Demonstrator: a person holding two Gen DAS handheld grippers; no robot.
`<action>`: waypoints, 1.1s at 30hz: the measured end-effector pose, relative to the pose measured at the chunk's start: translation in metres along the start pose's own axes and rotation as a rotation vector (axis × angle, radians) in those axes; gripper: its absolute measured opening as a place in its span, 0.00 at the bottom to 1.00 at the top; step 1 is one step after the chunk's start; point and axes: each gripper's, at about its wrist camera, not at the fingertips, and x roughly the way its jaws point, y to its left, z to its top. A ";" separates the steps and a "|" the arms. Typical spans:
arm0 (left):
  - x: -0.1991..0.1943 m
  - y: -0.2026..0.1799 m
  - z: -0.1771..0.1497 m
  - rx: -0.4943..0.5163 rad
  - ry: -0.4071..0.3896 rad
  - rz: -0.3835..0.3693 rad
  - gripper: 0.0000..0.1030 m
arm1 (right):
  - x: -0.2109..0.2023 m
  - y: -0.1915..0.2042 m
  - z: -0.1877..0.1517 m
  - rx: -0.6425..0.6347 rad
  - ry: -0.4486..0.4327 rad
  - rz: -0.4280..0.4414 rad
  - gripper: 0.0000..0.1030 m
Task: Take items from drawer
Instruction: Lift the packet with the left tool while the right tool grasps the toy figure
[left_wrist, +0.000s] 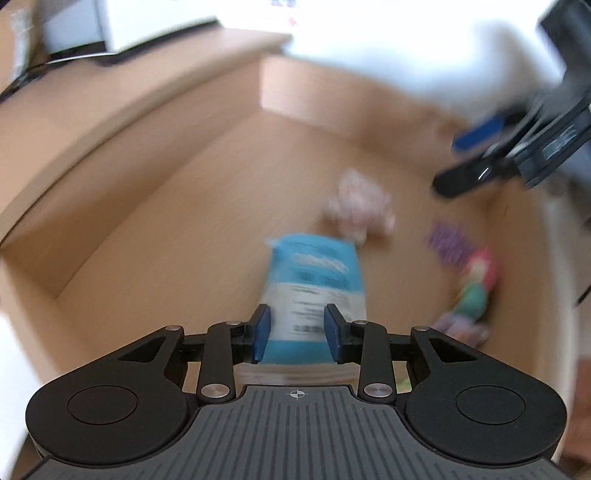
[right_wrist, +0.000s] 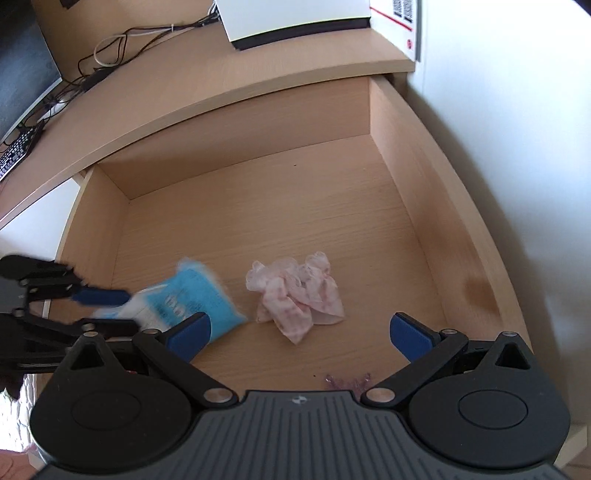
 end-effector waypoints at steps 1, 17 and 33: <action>0.009 0.000 0.003 -0.003 0.015 -0.012 0.48 | -0.003 0.002 -0.004 -0.014 -0.012 -0.007 1.00; 0.031 -0.009 0.017 -0.099 0.024 -0.047 0.56 | -0.011 0.010 -0.023 -0.147 -0.074 -0.035 1.00; -0.090 0.077 -0.049 -0.420 -0.268 0.026 0.56 | 0.072 0.155 -0.020 -0.412 0.316 0.328 0.81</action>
